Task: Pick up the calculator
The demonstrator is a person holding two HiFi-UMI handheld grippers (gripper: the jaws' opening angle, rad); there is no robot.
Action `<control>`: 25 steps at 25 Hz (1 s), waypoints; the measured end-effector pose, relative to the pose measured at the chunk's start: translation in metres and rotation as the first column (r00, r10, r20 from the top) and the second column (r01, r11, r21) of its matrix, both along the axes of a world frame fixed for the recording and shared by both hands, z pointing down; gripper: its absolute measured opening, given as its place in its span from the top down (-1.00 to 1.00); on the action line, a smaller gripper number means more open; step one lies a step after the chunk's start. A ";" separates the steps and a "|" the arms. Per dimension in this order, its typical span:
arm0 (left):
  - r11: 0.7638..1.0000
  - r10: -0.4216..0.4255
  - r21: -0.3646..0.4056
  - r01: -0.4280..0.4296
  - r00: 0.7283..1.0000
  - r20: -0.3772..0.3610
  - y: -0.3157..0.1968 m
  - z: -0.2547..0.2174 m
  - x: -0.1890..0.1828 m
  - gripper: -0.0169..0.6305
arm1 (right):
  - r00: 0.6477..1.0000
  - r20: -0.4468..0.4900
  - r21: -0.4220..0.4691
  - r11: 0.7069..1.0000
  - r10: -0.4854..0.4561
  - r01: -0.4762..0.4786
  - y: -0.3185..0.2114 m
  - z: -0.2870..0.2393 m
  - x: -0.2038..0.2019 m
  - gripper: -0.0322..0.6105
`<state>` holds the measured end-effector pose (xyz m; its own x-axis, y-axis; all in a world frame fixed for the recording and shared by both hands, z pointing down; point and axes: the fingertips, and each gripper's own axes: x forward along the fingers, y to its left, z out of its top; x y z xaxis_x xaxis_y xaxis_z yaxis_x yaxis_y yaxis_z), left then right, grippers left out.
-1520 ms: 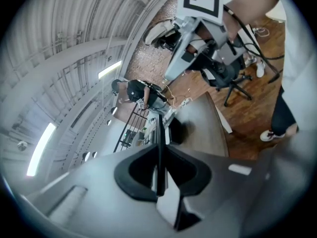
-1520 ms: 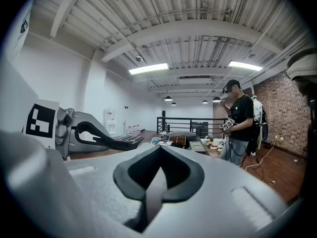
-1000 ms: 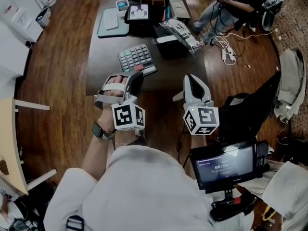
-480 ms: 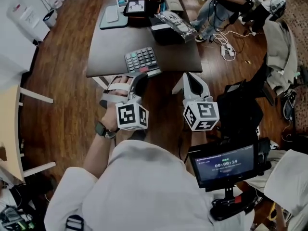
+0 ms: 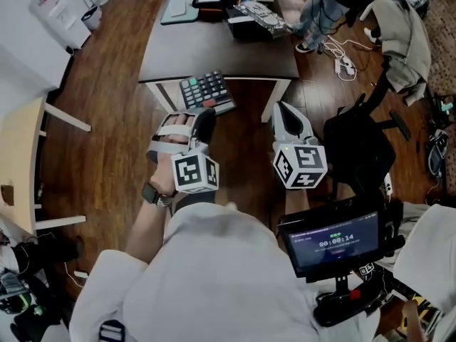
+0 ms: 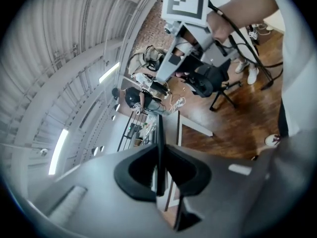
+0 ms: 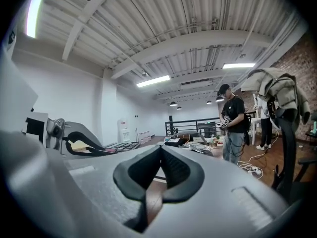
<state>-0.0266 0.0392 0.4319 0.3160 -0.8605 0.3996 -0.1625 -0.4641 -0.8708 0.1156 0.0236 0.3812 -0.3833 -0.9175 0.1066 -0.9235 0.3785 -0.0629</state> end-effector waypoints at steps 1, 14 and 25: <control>1.000 -0.015 -0.001 0.015 1.000 0.010 0.006 -0.001 -0.002 0.78 | 1.000 0.001 0.003 1.000 -0.008 0.008 0.005 -0.001 0.000 0.89; 0.997 -0.039 0.064 0.037 0.999 0.029 0.028 -0.034 -0.017 0.78 | 0.997 -0.026 0.032 0.996 -0.077 0.078 0.027 -0.025 -0.026 0.89; 0.999 0.014 0.038 -0.015 1.000 0.024 0.033 -0.028 -0.024 0.78 | 0.998 0.014 0.026 0.997 -0.069 0.068 0.037 -0.030 -0.037 0.89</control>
<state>-0.0506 0.0722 0.4035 0.3192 -0.8708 0.3740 -0.1355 -0.4325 -0.8914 0.0784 0.0609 0.3510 -0.4467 -0.8913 0.0777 -0.8943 0.4425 -0.0661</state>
